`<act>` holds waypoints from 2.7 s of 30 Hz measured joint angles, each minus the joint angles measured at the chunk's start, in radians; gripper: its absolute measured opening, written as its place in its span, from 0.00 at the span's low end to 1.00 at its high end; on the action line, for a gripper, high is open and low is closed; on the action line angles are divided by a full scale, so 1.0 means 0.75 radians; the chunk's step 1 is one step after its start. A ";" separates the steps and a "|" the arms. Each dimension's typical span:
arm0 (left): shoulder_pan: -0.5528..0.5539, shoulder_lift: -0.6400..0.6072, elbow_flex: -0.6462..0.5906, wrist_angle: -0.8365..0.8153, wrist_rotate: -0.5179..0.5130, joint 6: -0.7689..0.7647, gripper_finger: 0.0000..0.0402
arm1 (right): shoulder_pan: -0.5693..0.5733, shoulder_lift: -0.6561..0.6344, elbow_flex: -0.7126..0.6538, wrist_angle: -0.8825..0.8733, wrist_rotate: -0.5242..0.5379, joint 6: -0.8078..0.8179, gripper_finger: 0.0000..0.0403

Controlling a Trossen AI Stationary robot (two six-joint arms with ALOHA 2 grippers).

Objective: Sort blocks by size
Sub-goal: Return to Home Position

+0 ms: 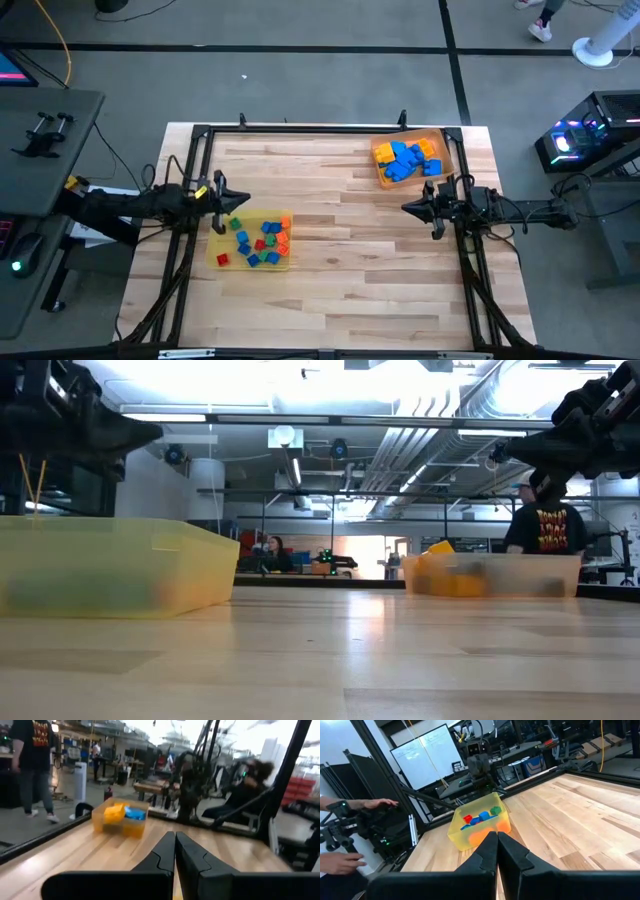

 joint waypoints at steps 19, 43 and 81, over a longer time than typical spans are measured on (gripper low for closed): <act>0.000 0.004 0.000 -0.054 0.000 0.004 0.00 | 0.000 0.000 0.000 0.000 0.000 0.000 0.00; 0.000 0.004 0.000 -0.053 -0.001 0.004 0.00 | 0.000 0.000 0.000 0.000 0.000 0.000 0.00; 0.000 0.004 0.000 -0.052 -0.001 0.004 0.00 | 0.000 -0.001 0.000 0.000 0.000 0.000 0.00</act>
